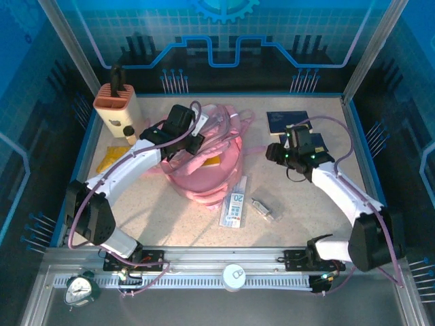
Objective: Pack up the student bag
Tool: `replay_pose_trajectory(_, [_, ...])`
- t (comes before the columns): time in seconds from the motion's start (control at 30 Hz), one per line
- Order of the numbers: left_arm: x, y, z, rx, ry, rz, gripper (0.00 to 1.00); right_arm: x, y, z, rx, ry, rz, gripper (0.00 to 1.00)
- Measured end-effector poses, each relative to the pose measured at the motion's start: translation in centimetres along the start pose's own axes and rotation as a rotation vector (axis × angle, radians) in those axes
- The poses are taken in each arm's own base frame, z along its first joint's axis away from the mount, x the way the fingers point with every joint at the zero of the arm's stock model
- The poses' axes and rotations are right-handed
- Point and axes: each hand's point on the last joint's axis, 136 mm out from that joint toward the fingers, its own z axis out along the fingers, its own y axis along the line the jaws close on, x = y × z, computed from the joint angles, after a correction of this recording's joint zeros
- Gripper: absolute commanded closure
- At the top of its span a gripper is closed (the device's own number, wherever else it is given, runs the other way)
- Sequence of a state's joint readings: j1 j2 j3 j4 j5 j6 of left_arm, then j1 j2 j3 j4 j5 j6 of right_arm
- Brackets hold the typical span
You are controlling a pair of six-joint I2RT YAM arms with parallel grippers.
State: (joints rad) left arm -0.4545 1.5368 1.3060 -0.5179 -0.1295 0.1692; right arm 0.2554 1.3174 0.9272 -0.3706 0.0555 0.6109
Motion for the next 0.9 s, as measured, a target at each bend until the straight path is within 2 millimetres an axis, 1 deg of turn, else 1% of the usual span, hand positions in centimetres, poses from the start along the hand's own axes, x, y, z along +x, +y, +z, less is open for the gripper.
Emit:
replay_pose_trajectory(0.07, [0.8, -0.2, 0.2, 0.007, 0.016, -0.024, 0.96, -0.9, -1.0, 0.9, 0.026, 0.014, 0.038, 0.44])
replay_pose_trajectory(0.13, [1.3, -0.5, 0.4, 0.023, 0.028, -0.049, 0.85, -1.8, -1.9, 2.0, 0.048, 0.026, 0.072, 0.43])
replay_pose_trajectory(0.23, [1.7, -1.2, 0.4, 0.051, 0.041, -0.090, 0.76, -2.8, -2.8, 3.6, 0.069, 0.046, 0.109, 0.41])
replay_pose_trajectory(0.4, [1.8, -3.3, -0.5, 0.136, 0.031, -0.169, 0.60, -3.9, -4.2, 6.3, 0.086, 0.083, 0.168, 0.40])
replay_pose_trajectory(0.53, [1.4, -5.2, -1.9, 0.217, -0.005, -0.243, 0.51, -4.8, -4.3, 8.5, 0.087, 0.111, 0.192, 0.39])
replay_pose_trajectory(0.6, [1.6, -6.1, -2.3, 0.244, -0.007, -0.275, 0.47, -5.1, -4.2, 9.3, 0.085, 0.122, 0.201, 0.37])
replay_pose_trajectory(0.73, [2.1, -7.0, -2.2, 0.265, 0.012, -0.353, 0.42, -6.0, -4.0, 11.1, 0.071, 0.141, 0.223, 0.35])
replay_pose_trajectory(0.9, [2.7, -7.1, -1.6, 0.266, 0.024, -0.469, 0.35, -6.1, -4.8, 13.0, 0.065, 0.176, 0.257, 0.31])
